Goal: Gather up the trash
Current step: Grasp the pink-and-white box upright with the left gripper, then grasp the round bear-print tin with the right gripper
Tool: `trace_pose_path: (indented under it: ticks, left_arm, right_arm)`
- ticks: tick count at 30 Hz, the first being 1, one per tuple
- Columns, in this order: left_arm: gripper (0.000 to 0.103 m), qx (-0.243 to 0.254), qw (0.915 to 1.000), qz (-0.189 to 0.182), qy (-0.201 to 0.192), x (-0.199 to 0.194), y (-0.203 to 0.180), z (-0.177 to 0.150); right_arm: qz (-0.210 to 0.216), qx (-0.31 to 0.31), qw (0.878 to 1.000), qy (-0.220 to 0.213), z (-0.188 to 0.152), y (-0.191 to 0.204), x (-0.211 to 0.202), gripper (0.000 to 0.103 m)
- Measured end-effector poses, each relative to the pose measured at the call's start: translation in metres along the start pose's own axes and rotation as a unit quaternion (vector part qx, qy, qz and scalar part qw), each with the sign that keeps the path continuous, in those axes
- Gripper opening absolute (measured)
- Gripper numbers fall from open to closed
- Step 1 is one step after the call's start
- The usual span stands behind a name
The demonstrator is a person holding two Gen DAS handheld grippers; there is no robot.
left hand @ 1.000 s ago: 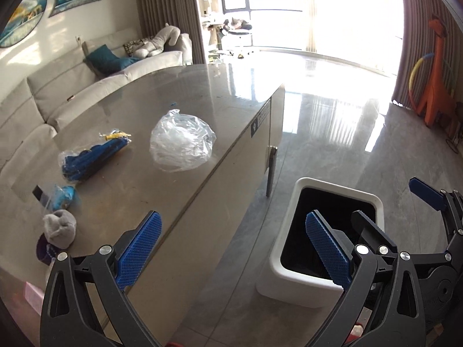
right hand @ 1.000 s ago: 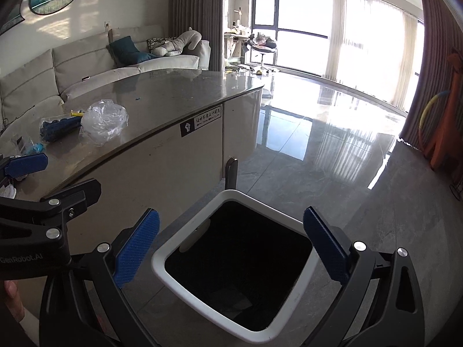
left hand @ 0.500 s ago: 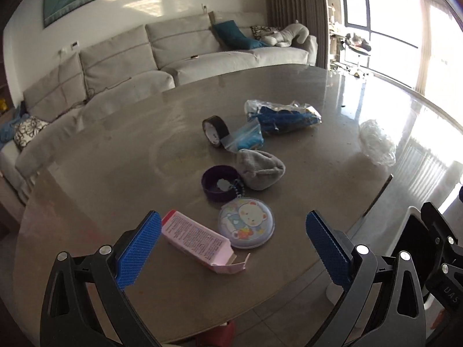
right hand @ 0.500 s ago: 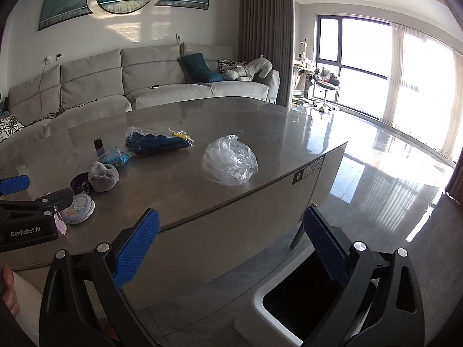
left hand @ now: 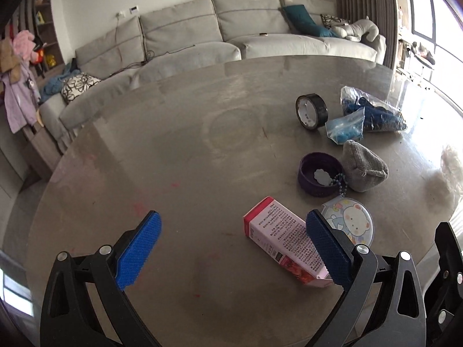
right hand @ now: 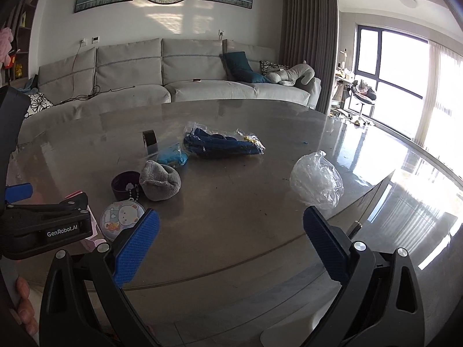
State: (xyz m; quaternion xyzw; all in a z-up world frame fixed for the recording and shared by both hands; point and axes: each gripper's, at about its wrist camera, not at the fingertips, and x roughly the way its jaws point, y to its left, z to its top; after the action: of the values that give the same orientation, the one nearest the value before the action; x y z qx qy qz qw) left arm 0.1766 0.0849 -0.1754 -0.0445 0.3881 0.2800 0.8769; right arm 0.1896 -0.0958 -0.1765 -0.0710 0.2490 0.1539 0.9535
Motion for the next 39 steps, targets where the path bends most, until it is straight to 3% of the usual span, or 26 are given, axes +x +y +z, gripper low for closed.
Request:
trace_pose_path:
  ticks: [5, 8, 10, 16, 19, 20, 21, 26, 33, 39]
  left_arm:
    - [0.098, -0.044, 0.996, -0.072, 0.027, 0.01, 0.012, -0.001]
    - [0.098, -0.032, 0.9968, -0.067, 0.031, 0.016, 0.001, -0.001]
    - [0.098, -0.018, 0.9958, -0.072, 0.055, 0.028, -0.009, -0.003]
    - [0.096, -0.031, 0.9944, -0.09, 0.046, 0.029, -0.006, -0.008]
    - [0.062, -0.019, 0.9924, -0.115, 0.04, 0.025, -0.011, -0.011]
    - [0.039, -0.01, 0.9925, -0.114, 0.043, 0.026, -0.014, -0.012]
    - [0.029, -0.006, 0.9925, -0.116, 0.04, 0.025, -0.016, -0.013]
    - [0.029, -0.002, 0.9893, -0.14, 0.042, 0.021, -0.014, -0.011]
    - [0.029, -0.001, 0.9948, -0.101, -0.017, -0.004, 0.007, 0.008]
    - [0.029, -0.014, 0.996, -0.085, -0.023, 0.0, 0.031, 0.018]
  right_arm:
    - [0.011, 0.012, 1.0, -0.003, 0.0, 0.001, 0.003, 0.099]
    - [0.011, 0.014, 1.0, -0.002, 0.0, 0.001, 0.004, 0.099]
    - [0.01, 0.013, 1.0, 0.0, -0.001, 0.002, 0.005, 0.099]
    - [0.008, 0.022, 1.0, -0.001, -0.002, -0.005, 0.002, 0.099]
    - [0.01, 0.027, 1.0, -0.003, -0.001, -0.006, 0.001, 0.099]
    - [0.013, 0.029, 0.999, -0.003, -0.001, -0.006, 0.001, 0.099]
    - [0.016, 0.029, 0.999, -0.003, 0.0, -0.005, 0.002, 0.099]
    - [0.032, 0.026, 0.999, 0.003, -0.001, 0.003, 0.006, 0.099]
    - [0.062, 0.014, 0.998, 0.015, -0.003, 0.026, 0.018, 0.099]
    - [0.085, -0.004, 0.996, 0.029, -0.008, 0.055, 0.031, 0.099]
